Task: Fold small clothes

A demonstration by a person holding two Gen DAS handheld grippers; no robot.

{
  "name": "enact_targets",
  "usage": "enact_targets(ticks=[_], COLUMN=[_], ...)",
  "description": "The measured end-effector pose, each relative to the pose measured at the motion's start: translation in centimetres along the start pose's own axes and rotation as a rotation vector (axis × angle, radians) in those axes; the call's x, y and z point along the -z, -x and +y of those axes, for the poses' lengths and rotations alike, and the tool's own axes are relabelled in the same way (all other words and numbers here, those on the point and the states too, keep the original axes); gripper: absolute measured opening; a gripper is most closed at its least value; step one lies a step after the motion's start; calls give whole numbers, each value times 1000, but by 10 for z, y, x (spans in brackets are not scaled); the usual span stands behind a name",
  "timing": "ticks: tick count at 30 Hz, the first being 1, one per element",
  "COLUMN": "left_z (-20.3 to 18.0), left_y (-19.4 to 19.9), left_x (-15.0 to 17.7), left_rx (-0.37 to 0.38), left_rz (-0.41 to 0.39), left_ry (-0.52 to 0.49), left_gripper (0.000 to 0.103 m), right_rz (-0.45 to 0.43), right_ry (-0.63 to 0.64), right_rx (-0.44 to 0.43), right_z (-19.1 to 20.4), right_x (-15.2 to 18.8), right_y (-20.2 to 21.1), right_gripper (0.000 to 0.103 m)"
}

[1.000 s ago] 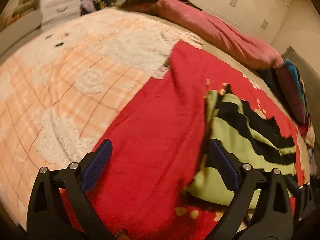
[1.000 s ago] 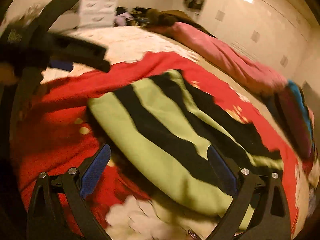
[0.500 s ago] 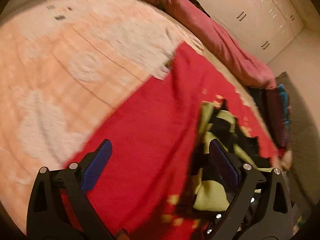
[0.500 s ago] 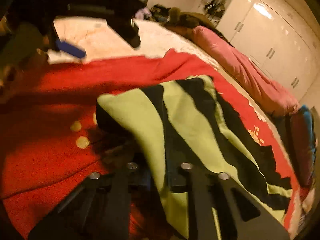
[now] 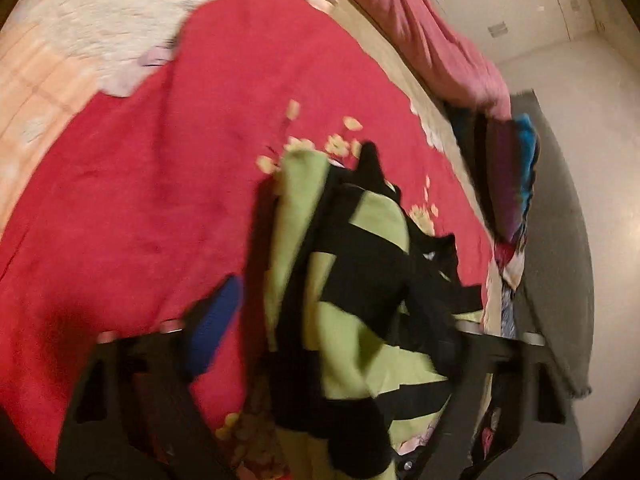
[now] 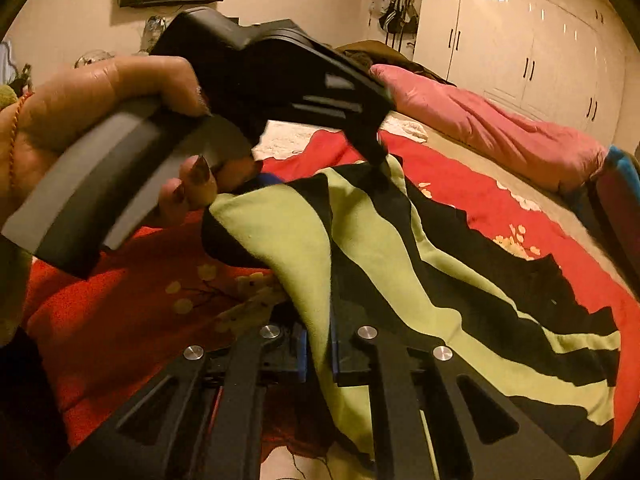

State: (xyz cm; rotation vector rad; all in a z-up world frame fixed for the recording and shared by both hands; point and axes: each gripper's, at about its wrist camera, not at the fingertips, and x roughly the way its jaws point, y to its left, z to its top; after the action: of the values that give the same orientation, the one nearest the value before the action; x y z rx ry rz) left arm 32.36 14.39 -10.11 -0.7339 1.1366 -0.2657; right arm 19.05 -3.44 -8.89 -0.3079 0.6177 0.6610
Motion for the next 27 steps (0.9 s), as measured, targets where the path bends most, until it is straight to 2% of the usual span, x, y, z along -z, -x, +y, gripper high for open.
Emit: enact_targets(ticks=[2, 3, 5, 8, 12, 19, 25, 27], left_z=[-9, -15, -23, -39, -77, -174, -239, -250], left_y=[-8, -9, -9, -3, 4, -12, -58, -79], left_x=[2, 4, 5, 7, 11, 26, 67, 85], left_rx=[-17, -44, -42, 1, 22, 25, 2, 44], left_rz=[27, 22, 14, -11, -41, -54, 15, 65], left_ry=[-19, -36, -37, -25, -70, -187, -294, -303], left_gripper=[41, 31, 18, 14, 14, 14, 14, 17], right_rz=[-5, -8, -19, -52, -101, -166, -153, -125], right_ry=[-13, -17, -36, -82, -142, -266, -353, -419], right_rx=[-6, -5, -7, -9, 7, 71, 164, 202], right_z=[-1, -1, -2, -14, -38, -90, -121, -133], right_x=[0, 0, 0, -2, -3, 10, 46, 66], right_y=[1, 2, 7, 20, 44, 96, 130, 135], right_gripper=[7, 7, 7, 7, 7, 7, 7, 7])
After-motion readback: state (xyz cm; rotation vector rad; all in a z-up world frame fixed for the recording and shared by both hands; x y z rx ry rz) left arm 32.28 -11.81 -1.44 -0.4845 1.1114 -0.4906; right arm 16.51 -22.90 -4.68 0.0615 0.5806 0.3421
